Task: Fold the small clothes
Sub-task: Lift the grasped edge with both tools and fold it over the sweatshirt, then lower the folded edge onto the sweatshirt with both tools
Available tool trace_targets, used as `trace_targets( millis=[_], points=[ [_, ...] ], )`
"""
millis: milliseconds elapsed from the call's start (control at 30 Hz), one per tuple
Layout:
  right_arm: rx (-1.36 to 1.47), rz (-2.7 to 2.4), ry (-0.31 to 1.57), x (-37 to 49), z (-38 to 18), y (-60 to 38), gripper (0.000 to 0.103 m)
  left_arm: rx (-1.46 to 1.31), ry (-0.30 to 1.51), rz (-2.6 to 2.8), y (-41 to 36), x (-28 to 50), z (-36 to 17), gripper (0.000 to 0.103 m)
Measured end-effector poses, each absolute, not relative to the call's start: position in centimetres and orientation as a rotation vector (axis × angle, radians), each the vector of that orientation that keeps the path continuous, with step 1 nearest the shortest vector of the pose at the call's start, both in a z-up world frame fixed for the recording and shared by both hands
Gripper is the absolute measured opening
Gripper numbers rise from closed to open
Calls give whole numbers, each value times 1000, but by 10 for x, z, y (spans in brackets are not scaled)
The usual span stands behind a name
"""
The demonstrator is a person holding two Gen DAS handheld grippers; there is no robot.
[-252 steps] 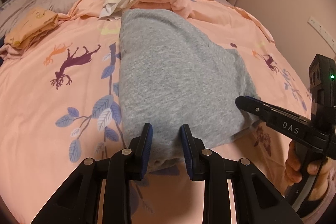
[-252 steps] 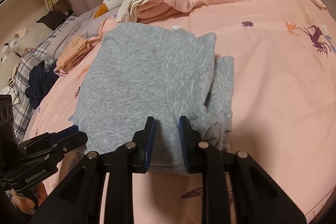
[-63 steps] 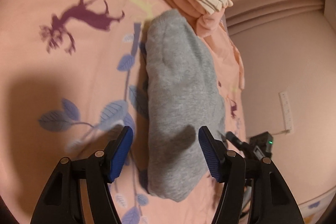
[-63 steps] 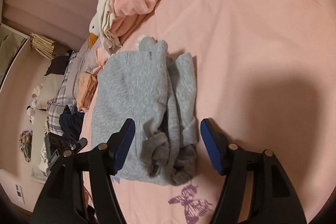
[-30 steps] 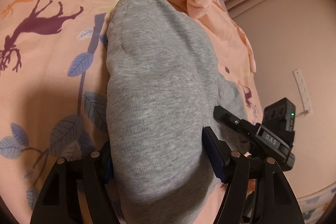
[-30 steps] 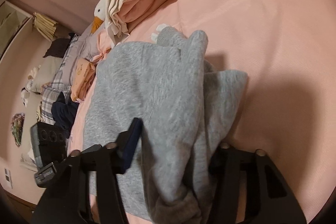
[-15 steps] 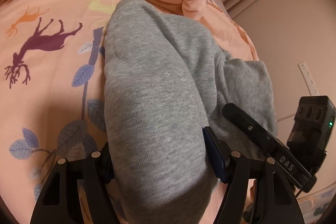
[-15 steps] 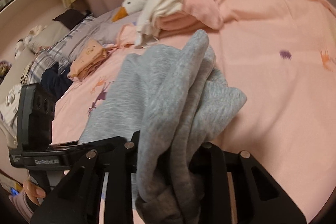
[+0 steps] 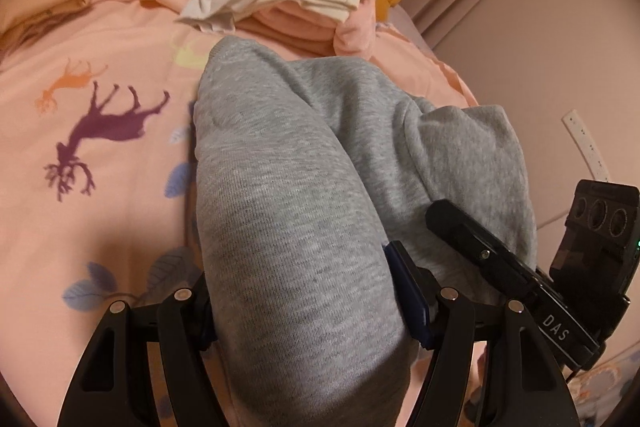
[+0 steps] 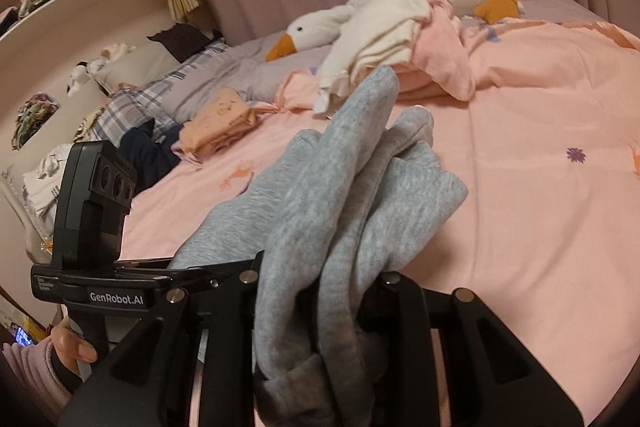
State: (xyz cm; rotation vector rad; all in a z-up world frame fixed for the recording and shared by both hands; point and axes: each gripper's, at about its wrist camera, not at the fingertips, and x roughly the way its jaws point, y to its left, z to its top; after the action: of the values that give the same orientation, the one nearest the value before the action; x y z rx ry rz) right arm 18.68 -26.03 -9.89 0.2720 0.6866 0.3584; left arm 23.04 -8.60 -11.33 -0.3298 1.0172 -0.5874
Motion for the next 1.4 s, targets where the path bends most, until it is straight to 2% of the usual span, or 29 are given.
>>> trace_targets(
  millis=[600, 1400],
  points=[
    [213, 456, 646, 185, -79, -193, 25, -339, 966, -503, -22, 214, -96, 70],
    [215, 496, 726, 192, -104, -145, 26, -356, 1018, -436, 16, 216, -118, 70]
  ],
)
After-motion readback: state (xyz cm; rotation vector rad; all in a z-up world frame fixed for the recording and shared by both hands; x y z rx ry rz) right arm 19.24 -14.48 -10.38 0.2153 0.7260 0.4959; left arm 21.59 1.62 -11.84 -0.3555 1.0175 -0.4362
